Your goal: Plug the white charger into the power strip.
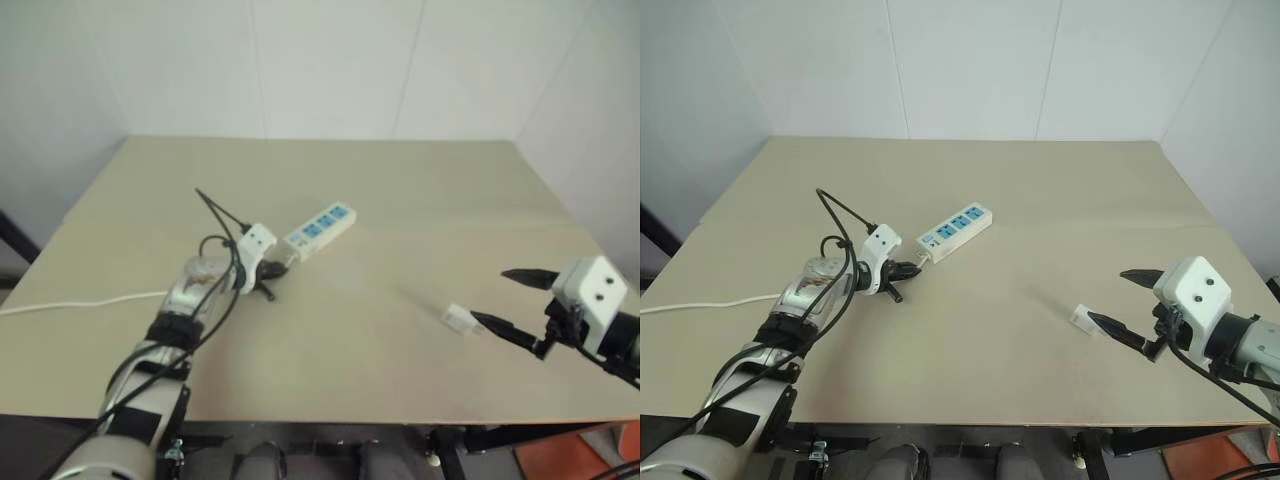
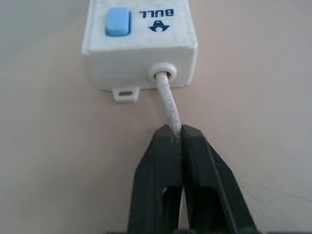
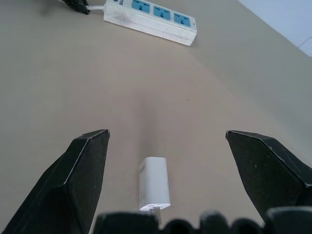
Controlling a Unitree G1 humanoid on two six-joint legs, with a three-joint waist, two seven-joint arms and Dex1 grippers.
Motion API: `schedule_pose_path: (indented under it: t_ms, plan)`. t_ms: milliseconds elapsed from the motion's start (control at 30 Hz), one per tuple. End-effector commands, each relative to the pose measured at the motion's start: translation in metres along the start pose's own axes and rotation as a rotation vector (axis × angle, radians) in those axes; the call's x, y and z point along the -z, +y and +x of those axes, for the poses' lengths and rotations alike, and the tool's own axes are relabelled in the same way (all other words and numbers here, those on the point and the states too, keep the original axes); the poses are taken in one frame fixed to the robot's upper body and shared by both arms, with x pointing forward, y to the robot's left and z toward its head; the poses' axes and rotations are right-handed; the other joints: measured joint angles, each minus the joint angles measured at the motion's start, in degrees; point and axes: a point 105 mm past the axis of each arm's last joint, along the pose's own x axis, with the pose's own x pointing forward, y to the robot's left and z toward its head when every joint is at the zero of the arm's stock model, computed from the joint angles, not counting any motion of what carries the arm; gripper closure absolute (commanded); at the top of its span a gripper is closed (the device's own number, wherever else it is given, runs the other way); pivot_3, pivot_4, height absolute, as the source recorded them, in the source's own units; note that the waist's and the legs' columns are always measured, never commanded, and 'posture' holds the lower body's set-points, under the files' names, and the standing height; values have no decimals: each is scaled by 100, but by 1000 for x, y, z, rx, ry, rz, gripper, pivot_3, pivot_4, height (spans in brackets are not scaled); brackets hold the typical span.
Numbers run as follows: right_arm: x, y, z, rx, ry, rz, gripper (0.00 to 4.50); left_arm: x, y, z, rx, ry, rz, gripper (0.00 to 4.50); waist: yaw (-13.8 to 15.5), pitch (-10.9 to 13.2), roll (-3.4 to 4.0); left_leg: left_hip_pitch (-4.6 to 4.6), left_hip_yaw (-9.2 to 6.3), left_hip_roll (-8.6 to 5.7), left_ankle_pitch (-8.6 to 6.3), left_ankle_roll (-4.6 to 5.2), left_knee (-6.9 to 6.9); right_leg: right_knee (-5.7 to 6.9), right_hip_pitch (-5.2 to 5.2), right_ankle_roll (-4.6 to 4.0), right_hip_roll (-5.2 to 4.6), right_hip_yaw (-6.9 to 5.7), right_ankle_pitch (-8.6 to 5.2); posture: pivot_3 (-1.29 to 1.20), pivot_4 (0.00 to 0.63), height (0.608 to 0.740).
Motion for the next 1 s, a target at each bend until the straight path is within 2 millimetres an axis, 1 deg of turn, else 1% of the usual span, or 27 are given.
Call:
schedule_pose_path:
  t_ms: [33, 100, 167, 233, 267, 333, 367, 467, 567, 633, 700, 800, 933, 1000]
  plan:
    - [-11, -3, -2, 10, -35, -30, 0, 15, -35, -32, 227, -82, 111, 4492, -89, -2, 4, 0, 1, 2, 0, 0, -3, 2, 0, -2, 0, 1, 1, 0, 150, 740]
    - [-11, -2, -2, 5, -35, -30, 0, 28, -51, -58, 311, -86, 199, 4492, -124, -2, 4, 2, 9, 13, -2, -3, -22, 0, -10, -45, 2, 5, 23, 0, 150, 740]
    - [-11, -2, -1, -5, -32, -30, 0, 40, -61, -80, 357, -78, 219, 4492, -100, -2, 4, 11, 9, 14, -2, -4, -39, -2, -12, -52, 1, 5, 21, 0, 150, 740]
    - [-10, -2, 0, -16, -32, -28, 0, 48, -65, -98, 369, -64, 224, 3875, -73, -1, 5, 18, 10, 15, -2, -4, -43, 4, -10, -61, 1, 2, 15, 0, 150, 740]
    - [-10, -2, 1, -21, -33, -27, 0, 53, -65, -105, 372, -46, 214, 3687, -58, 0, 2, 20, 9, 17, -2, -4, -43, 3, -8, -59, 2, 0, 9, 0, 150, 740]
    - [-11, -2, 3, -33, -36, -29, 0, 57, -60, -115, 346, -41, 190, 2970, -11, 0, 3, 21, 11, 22, -2, -4, -43, 2, -5, -30, 2, -5, -15, 0, 150, 740]
    - [-11, -2, 4, -37, -36, -31, 0, 56, -56, -118, 321, -48, 182, 2645, 10, 1, 4, 23, 18, 24, -2, -4, -43, 3, -5, -30, 0, -5, -17, 0, 150, 740]
    - [-13, -2, 5, -47, -44, -33, 0, 42, -47, -128, 296, -120, 162, 1652, 65, 4, -2, 22, 26, 25, -1, -4, -41, 3, -6, -30, -1, -5, -17, 0, 150, 740]
    - [-13, -2, 5, -50, -44, -33, 0, 32, -49, -137, 337, -156, 175, 625, 65, 4, -2, 13, 27, 26, -1, -3, -42, -3, -11, -30, 0, -5, -19, 0, 150, 740]
    - [-13, -2, 5, -51, -44, -33, 0, 22, -46, -135, 309, -215, 209, 93, 66, 4, -2, 3, 27, 26, -2, -3, -44, -7, -19, -35, -1, -5, -16, 0, 150, 740]
    - [-14, -2, 5, -51, -47, -32, 0, 11, -50, -125, 318, -296, 239, 93, 85, 4, -2, -5, 27, 24, -2, -3, -44, -11, -22, -49, -2, -7, -7, 0, 150, 740]
    - [-14, -1, 6, -53, -49, -33, 0, 8, -61, -111, 373, -336, 264, 93, 83, 4, -2, -10, 26, 23, -1, -3, -41, -29, -17, -48, -1, -9, 8, 0, 150, 740]
    - [-17, 2, 9, -58, -60, -36, 0, -6, -86, -75, 442, -421, 243, 93, 73, 4, -2, -12, 27, 22, -1, -2, -37, -39, -13, -41, 0, -7, 16, 0, 150, 740]
    - [-18, 3, 9, -61, -64, -36, 0, -8, -92, -63, 433, -441, 262, 93, 68, 4, -3, -16, 27, 21, -1, -2, -32, -40, -12, -37, 1, -7, 18, 0, 150, 740]
